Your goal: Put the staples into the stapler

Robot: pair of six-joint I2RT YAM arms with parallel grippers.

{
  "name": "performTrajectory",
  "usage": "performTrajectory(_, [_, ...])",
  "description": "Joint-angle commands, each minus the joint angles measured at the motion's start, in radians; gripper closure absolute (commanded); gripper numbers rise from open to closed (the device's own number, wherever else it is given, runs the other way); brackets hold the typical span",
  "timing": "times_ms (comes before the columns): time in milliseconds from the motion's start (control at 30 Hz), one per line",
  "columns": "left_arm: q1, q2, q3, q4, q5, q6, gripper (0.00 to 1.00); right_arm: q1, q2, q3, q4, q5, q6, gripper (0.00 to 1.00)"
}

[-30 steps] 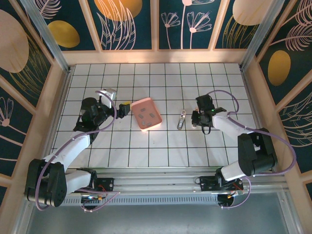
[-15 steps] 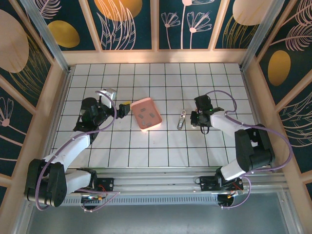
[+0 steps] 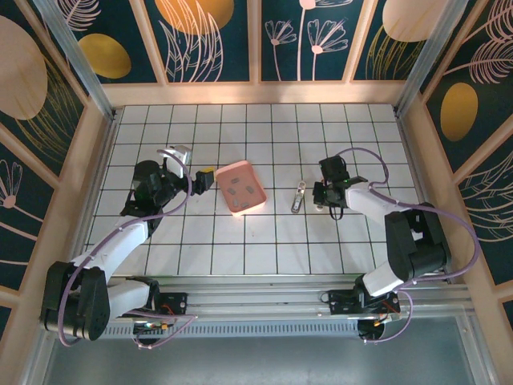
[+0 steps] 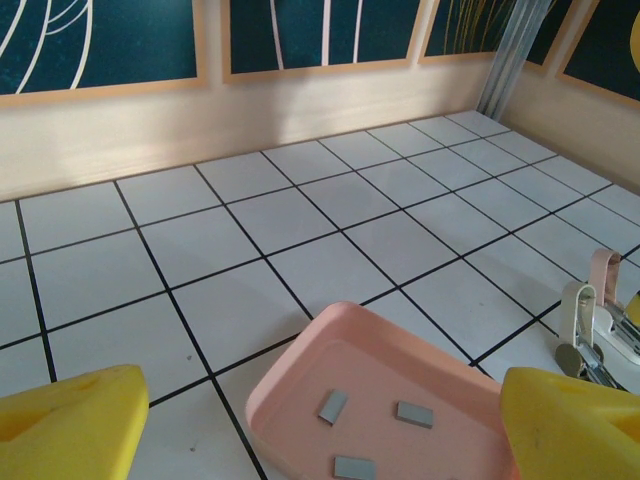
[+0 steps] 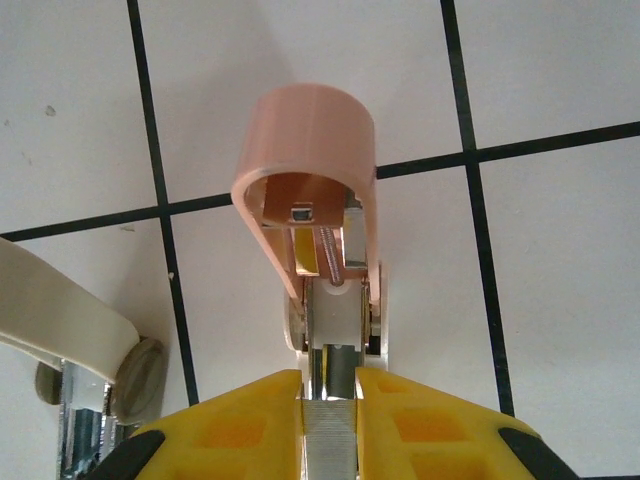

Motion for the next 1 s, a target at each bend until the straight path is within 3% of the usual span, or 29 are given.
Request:
performTrajectory(0, [-0.008, -0.014, 0.012, 0.012, -0.004, 0.021, 0.1, 0.007, 0.018, 0.011, 0.018, 0.022, -0.014, 0.8])
performTrajectory(967, [-0.01, -0.012, 0.015, 0.009, -0.003, 0.021, 0.1, 0.018, 0.024, -0.012, 0.007, 0.062, -0.008, 0.8])
